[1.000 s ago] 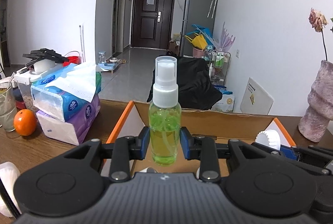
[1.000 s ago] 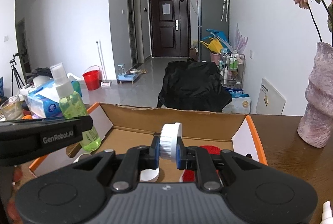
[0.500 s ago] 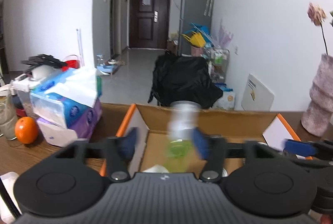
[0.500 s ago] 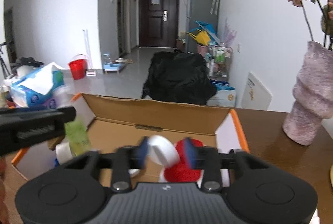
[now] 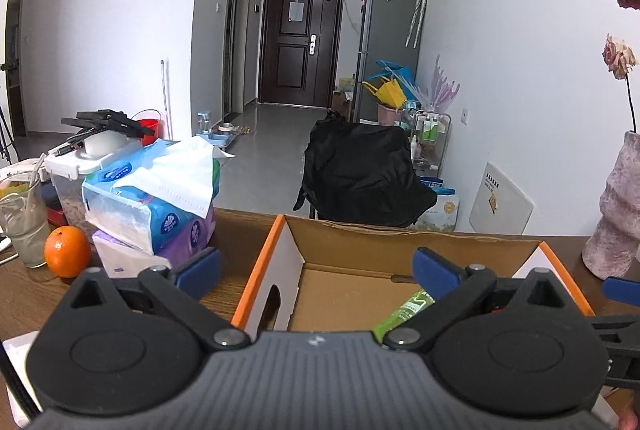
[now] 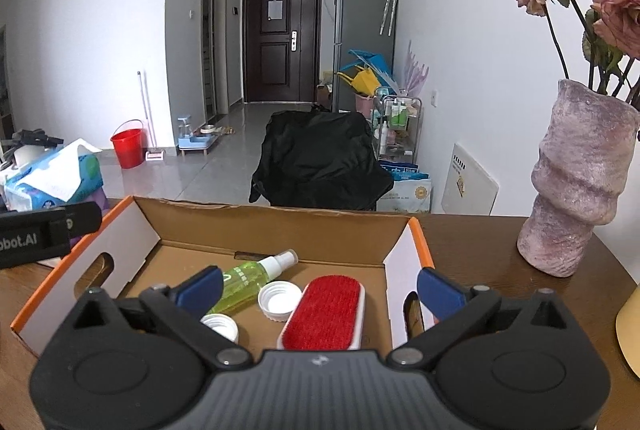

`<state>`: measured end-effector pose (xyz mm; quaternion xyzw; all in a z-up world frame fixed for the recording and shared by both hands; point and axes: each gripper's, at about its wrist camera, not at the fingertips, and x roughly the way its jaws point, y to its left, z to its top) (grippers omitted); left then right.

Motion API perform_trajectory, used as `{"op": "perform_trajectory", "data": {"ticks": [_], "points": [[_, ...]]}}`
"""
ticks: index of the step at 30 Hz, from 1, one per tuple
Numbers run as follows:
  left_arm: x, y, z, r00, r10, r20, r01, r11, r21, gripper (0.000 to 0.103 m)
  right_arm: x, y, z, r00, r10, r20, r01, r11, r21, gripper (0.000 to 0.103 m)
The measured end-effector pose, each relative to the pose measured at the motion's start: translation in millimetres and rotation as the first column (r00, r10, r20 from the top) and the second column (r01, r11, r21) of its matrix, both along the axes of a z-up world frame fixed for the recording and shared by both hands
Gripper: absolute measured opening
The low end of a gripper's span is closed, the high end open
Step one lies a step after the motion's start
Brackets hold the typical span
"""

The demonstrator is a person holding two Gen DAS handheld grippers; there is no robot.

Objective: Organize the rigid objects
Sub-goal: 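Withdraw both tools from the box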

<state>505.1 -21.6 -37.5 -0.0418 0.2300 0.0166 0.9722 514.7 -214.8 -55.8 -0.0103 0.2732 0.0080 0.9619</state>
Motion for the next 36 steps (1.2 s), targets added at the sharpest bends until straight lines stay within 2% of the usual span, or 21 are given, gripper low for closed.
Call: {"op": "perform_trajectory", "data": {"ticks": [13,21,36], "points": [[-6.5,2.2,4.6,1.000,-0.012,-0.005,0.012,0.999,-0.032,0.103,-10.8,0.7,2.5,1.000,0.010,0.017,-0.010,1.000,-0.003,0.103],[-27.7,-4.5,12.7,0.999,-0.031,0.004,0.031,0.999,-0.014,0.103,-29.3,1.1,10.4,0.999,0.020,0.041,-0.020,1.000,-0.004,0.103],[-74.6,-3.3,19.9,1.000,-0.021,0.024,0.021,0.999,-0.027,0.103,-68.8,-9.7,15.3,0.998,0.026,0.056,-0.026,1.000,-0.006,0.103]]}}
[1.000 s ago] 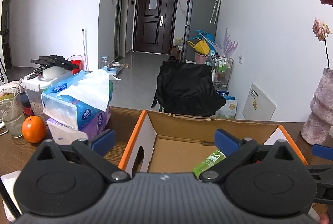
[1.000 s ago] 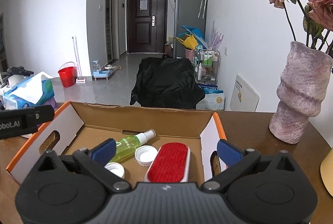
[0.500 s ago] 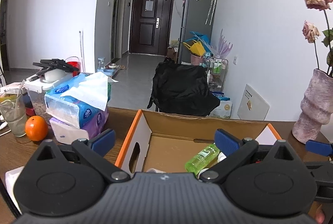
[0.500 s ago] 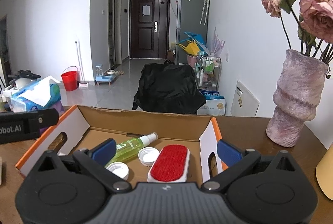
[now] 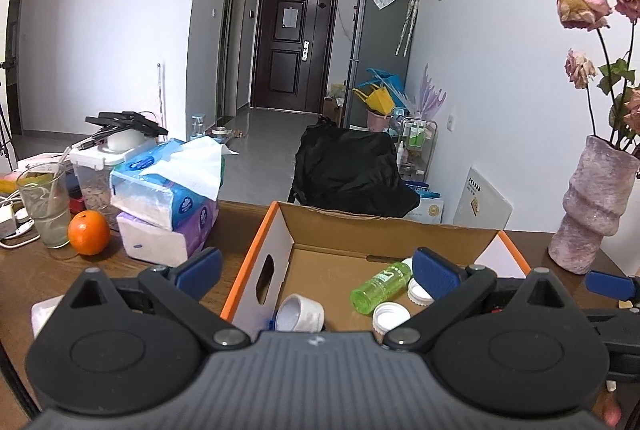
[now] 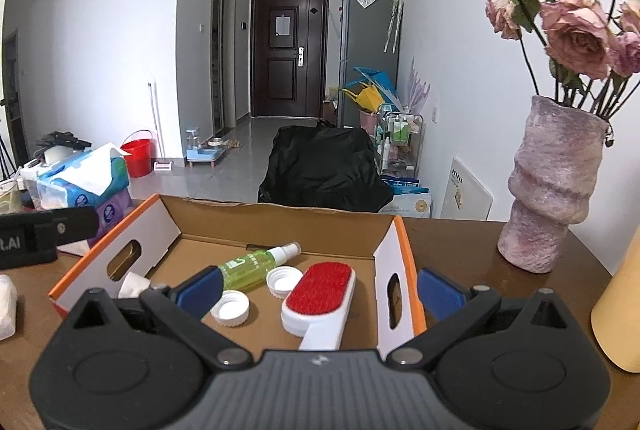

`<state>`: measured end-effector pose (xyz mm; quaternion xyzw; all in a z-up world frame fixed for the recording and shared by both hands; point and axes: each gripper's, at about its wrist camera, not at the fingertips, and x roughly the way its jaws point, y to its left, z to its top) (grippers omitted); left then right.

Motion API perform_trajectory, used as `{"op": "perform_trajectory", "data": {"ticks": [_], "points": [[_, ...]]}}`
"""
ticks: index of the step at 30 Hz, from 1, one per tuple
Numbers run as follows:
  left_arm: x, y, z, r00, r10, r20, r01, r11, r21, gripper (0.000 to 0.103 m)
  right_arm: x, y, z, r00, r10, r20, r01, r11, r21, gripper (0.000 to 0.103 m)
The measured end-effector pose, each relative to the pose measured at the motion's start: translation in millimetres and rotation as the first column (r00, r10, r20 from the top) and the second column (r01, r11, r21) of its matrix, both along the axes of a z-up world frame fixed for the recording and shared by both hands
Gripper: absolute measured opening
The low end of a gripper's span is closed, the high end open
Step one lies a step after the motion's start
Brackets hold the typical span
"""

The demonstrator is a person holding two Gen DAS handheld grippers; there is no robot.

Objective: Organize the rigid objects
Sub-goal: 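Withdraw both tools from the box, then move the right tool to the white plug adapter while the left tool moves over the table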

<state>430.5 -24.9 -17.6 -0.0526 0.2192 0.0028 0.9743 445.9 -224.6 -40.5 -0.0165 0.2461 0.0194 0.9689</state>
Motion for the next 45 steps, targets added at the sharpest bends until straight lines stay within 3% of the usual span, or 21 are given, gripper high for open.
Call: {"op": "perform_trajectory", "data": {"ticks": [25,38,45], "points": [[-99.2,5.7,3.6,1.000,-0.030,-0.004,0.030,1.000,-0.009,0.103,-101.8,-19.2,12.1,0.999,0.007,0.038,-0.007,1.000,0.019,0.103],[-153.1,1.6,-3.9,0.997,-0.071,-0.029,0.070,0.997,-0.006,0.103,-166.0,-31.3,1.9,0.998,-0.017,0.061,0.014,0.999,0.048,0.103],[-185.5,11.1,-4.2,0.998,-0.062,-0.026,0.061,0.998,-0.008,0.103,-200.9,-35.6,-8.9,0.999,-0.014,0.031,0.013,1.000,0.027,0.103]]}}
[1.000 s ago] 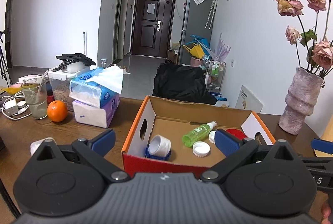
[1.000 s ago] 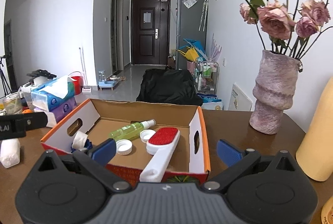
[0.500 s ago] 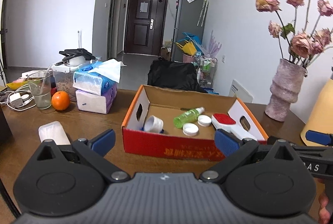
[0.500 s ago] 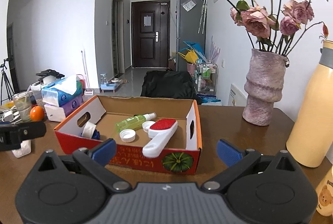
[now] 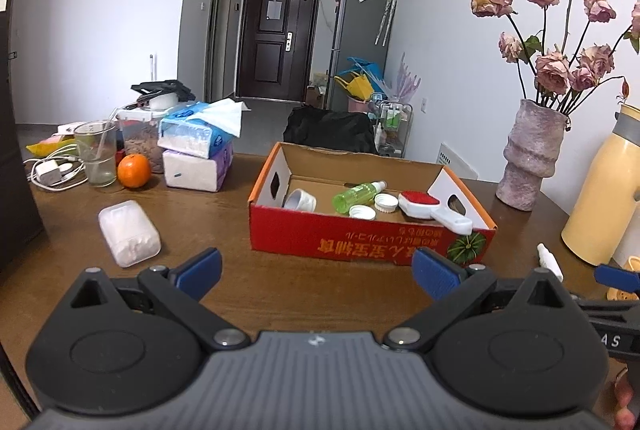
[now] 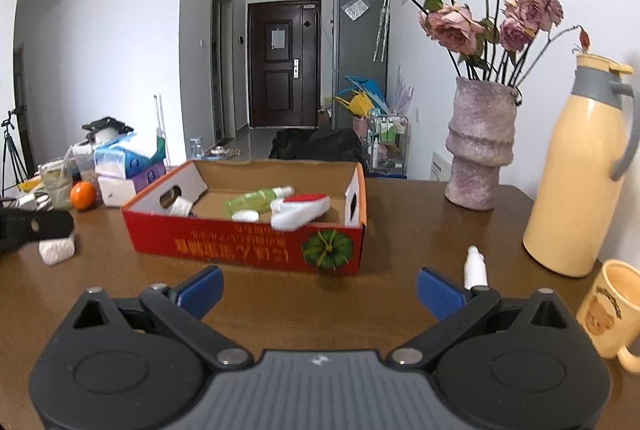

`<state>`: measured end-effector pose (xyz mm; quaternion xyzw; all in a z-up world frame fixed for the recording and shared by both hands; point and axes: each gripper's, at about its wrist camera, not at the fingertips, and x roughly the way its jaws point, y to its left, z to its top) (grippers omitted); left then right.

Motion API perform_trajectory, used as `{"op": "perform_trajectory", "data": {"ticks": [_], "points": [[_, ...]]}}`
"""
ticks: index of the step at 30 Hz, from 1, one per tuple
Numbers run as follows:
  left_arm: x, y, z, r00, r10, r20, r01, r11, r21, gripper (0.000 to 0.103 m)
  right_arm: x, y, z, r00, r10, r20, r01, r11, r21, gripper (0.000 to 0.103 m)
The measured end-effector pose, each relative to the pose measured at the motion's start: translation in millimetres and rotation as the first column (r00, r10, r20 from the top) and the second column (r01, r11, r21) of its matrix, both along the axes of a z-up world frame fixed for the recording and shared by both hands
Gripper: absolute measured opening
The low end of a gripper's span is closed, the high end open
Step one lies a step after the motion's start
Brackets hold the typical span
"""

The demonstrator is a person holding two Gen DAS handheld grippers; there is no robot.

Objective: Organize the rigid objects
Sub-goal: 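Move the right tool to the white plug adapter while the left tool moves over the table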

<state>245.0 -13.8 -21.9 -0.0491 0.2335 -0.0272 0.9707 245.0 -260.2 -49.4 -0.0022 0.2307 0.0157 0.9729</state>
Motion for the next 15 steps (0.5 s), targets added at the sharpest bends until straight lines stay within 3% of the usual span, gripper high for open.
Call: {"op": "perform_trajectory", "data": {"ticks": [15], "points": [[-51.2,31.5,-3.8,0.998,0.056,-0.002,-0.056,0.998,0.011,0.103,-57.9,-34.6,-17.4,0.988,-0.108,-0.111,0.110,0.994,0.012,0.103]]}}
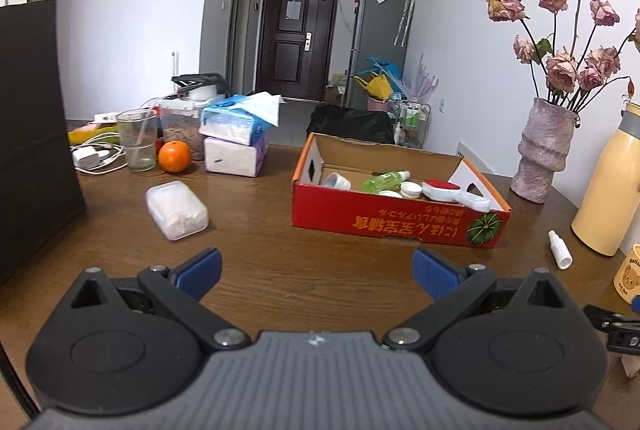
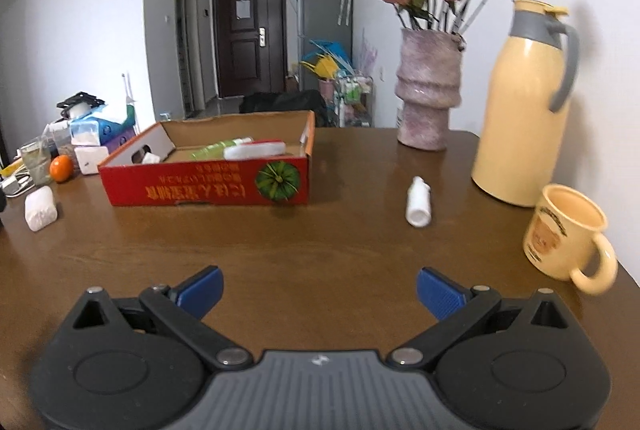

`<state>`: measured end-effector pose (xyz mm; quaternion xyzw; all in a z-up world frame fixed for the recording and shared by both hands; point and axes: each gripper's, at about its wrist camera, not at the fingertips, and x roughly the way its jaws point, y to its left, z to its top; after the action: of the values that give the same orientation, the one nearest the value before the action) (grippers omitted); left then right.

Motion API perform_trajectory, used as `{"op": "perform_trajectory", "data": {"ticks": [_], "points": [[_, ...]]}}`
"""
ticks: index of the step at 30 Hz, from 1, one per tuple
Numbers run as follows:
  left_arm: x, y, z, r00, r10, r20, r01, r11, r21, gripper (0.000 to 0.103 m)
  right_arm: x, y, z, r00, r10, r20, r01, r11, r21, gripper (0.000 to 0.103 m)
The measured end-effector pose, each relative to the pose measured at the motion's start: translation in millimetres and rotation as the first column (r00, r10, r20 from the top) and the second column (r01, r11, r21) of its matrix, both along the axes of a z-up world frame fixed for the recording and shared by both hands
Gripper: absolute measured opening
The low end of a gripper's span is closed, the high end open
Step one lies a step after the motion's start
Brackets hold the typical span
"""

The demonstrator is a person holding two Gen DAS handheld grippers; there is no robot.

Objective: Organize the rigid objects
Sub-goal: 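Move the right tool to the white plug adapter while the left tool moves over the table, then close the right tool on the white plug adapter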

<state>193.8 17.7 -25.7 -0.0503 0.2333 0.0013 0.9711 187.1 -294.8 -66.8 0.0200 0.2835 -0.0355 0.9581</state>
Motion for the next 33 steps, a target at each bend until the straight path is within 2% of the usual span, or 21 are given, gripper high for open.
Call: {"op": "perform_trajectory", "data": {"ticks": [8,17,20,25,33], "points": [[-21.8,23.0,-12.8,0.999,0.047,-0.017,-0.046,0.999,0.014,0.103,-41.0,-32.6,-5.8,0.994,-0.106,0.010,0.106,0.994,-0.008,0.103],[-31.7,49.4,-26.1,0.994,0.104,-0.043,-0.103,0.994,0.025,0.103,-68.2,-79.7,-21.3,0.974,-0.227,-0.002,0.227,0.974,-0.015,0.103],[-32.6,55.7,-27.0,0.992,0.119,-0.048,-0.118,0.993,0.019,0.103,-66.2,-92.3,-32.6,0.964,-0.263,-0.032,0.262,0.965,-0.018,0.102],[-33.2,60.0,-27.6,0.992,0.119,-0.051,-0.119,0.993,0.004,0.103,-55.8,-102.1,-52.7,0.952,-0.295,-0.086,0.293,0.956,-0.032,0.094],[-31.0,66.3,-31.6,0.990,0.124,-0.063,-0.125,0.992,-0.007,0.103,-43.7,-114.4,-70.4,0.947,-0.306,-0.097,0.301,0.952,-0.060,0.086]]}}
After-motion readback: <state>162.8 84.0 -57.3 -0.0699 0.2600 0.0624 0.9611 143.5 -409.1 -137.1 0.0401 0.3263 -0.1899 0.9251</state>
